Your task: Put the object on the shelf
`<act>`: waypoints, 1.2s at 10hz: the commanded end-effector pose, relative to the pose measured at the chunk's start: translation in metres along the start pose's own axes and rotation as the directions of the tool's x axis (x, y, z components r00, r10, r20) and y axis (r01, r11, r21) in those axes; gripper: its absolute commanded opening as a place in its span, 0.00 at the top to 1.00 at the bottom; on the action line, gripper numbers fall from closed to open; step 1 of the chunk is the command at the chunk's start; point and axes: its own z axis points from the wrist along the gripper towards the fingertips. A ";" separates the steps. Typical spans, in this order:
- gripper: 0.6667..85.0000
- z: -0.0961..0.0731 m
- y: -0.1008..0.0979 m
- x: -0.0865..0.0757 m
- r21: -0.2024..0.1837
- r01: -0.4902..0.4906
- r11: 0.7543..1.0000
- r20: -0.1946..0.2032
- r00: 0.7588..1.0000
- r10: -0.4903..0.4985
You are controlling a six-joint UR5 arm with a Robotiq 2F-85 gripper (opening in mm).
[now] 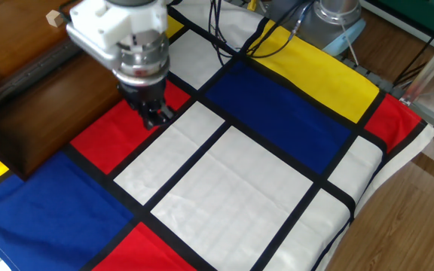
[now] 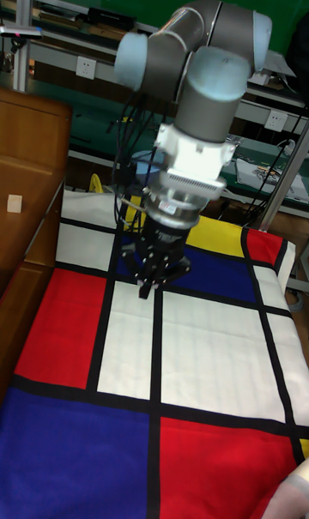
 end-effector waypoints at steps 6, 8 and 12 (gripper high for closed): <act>1.00 0.050 -0.013 0.009 0.010 -0.119 0.993 -0.037 0.992 0.119; 1.00 0.051 -0.016 0.010 0.014 -0.117 0.993 -0.038 0.992 0.118; 1.00 0.055 -0.021 0.012 0.025 -0.095 0.995 -0.034 0.995 0.096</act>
